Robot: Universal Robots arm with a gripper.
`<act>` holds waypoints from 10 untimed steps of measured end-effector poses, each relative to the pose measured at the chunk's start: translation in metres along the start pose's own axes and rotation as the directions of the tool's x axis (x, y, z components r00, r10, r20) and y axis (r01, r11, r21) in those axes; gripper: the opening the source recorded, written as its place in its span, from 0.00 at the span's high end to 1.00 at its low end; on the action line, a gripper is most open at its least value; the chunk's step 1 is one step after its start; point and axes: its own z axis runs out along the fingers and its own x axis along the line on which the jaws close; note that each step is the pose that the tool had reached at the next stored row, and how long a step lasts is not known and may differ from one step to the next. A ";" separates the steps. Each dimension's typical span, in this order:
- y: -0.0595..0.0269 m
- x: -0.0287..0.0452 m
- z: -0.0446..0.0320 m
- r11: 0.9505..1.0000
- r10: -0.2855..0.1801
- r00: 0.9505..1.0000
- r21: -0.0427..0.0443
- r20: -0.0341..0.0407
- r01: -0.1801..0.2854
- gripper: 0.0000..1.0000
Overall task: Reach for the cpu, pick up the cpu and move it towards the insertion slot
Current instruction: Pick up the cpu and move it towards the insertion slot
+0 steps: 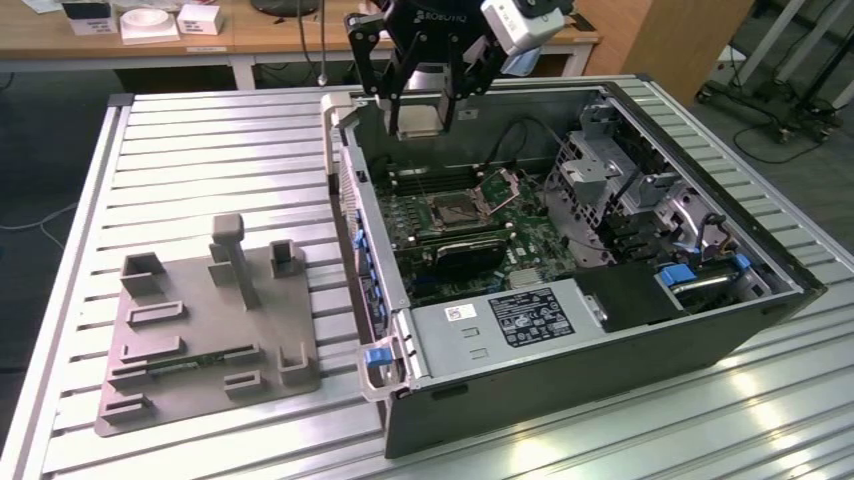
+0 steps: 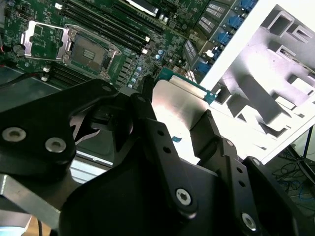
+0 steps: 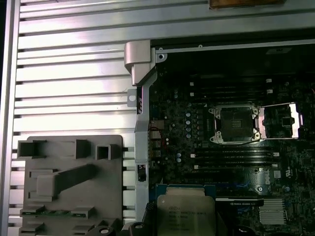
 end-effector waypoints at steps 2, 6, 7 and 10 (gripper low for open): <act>0.0007 0.0000 0.0001 1.000 0.000 1.000 0.000 0.000 0.000 0.46; 0.0054 -0.0002 0.0005 1.000 0.000 1.000 0.000 0.000 0.000 0.46; 0.0068 -0.0002 0.0006 1.000 0.000 1.000 0.000 0.000 0.000 0.46; 0.0097 -0.0006 0.0009 1.000 0.000 1.000 0.000 0.000 0.000 0.46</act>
